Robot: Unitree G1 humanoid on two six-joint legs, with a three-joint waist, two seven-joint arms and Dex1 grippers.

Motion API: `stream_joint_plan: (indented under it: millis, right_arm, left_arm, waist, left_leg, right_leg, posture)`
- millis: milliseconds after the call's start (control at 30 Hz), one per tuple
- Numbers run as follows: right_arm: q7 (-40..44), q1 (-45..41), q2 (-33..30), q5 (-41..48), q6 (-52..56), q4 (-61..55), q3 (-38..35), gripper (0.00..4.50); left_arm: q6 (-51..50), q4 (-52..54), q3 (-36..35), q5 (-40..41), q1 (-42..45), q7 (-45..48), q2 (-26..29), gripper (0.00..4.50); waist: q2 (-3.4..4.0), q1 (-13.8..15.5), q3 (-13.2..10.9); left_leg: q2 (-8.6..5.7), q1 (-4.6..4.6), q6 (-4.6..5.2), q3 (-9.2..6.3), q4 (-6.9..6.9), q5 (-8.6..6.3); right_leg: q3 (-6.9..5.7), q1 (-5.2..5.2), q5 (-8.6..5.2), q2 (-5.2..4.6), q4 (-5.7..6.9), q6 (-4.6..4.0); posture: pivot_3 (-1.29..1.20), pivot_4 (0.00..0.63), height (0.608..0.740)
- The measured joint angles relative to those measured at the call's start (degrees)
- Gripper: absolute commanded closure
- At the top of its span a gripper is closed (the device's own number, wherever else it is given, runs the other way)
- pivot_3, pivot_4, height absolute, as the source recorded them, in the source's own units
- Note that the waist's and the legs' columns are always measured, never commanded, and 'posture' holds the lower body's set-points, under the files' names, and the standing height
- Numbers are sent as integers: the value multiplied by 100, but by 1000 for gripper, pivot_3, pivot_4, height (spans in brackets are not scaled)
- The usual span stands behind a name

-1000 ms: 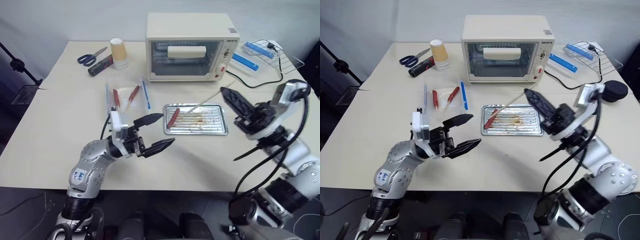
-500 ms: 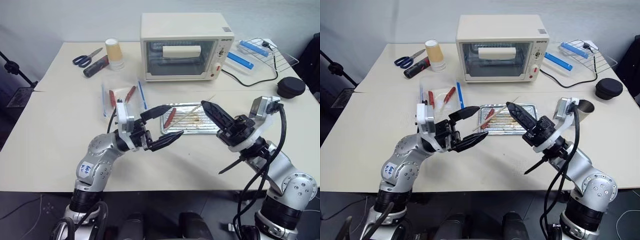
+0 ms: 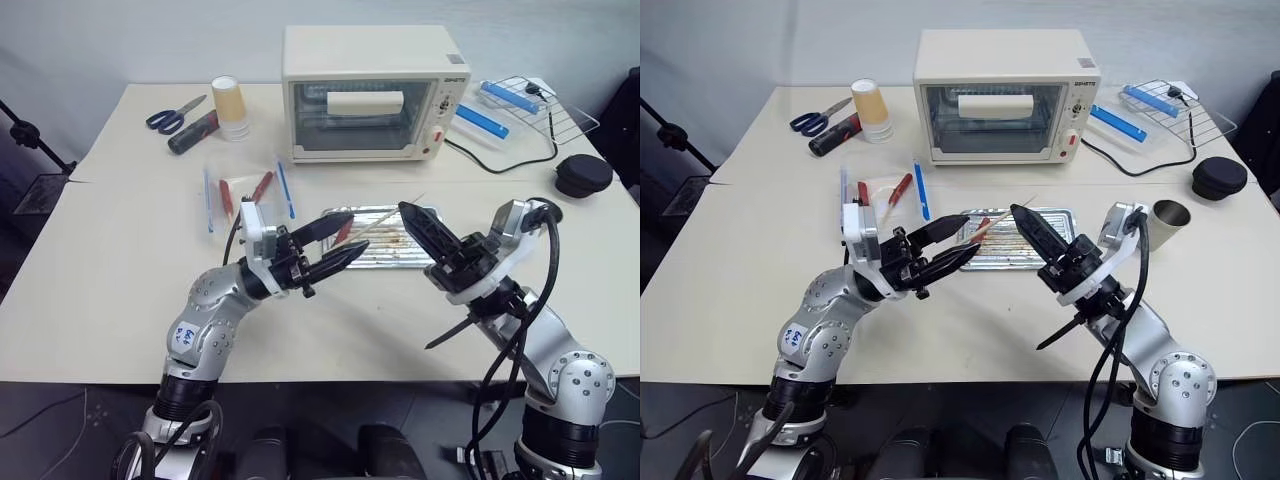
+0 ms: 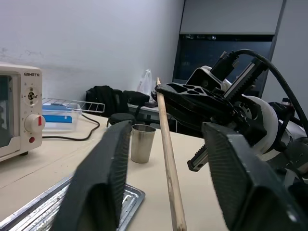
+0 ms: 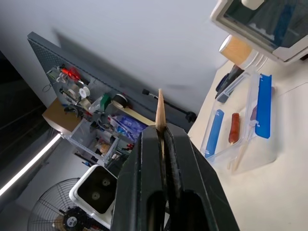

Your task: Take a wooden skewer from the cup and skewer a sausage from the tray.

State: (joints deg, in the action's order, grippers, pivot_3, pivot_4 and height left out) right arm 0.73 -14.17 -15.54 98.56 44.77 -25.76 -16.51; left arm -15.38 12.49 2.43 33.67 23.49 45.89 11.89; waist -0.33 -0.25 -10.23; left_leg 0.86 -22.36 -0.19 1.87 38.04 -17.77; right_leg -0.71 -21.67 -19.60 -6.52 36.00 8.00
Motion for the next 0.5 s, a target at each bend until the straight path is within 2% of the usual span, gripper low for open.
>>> stream_joint_plan:
  millis: [167, 400, 500]
  right_arm:
    - [58, 18, -29, -8, -218, 0, 107, 4500]
    - [76, 96, -87, 96, -362, 0, 212, 4500]
    - [36, 108, -101, 283, -427, 2, 255, 3771]
  left_arm:
    - [21, -23, -2, -4, 29, -9, -3, 4459]
    - [45, -57, -13, -18, 29, -48, -19, 4459]
    - [52, -57, -14, -20, 29, -89, -59, 4500]
  waist:
    - [0, 4, 0]
    - [0, 6, 0]
    - [-1, 5, 0]
  left_leg:
    - [-1, 0, 0, 0, 0, 0]
    - [0, 0, 1, -1, 0, -1]
    - [0, 0, 1, -1, 0, -1]
  right_leg:
    - [0, 0, 0, -1, -1, 0]
    - [0, 2, 1, -1, -3, 1]
    - [0, 3, 1, -1, -4, 1]
  posture:
    - [0, 150, 740]
    - [0, 150, 740]
    - [0, 150, 740]
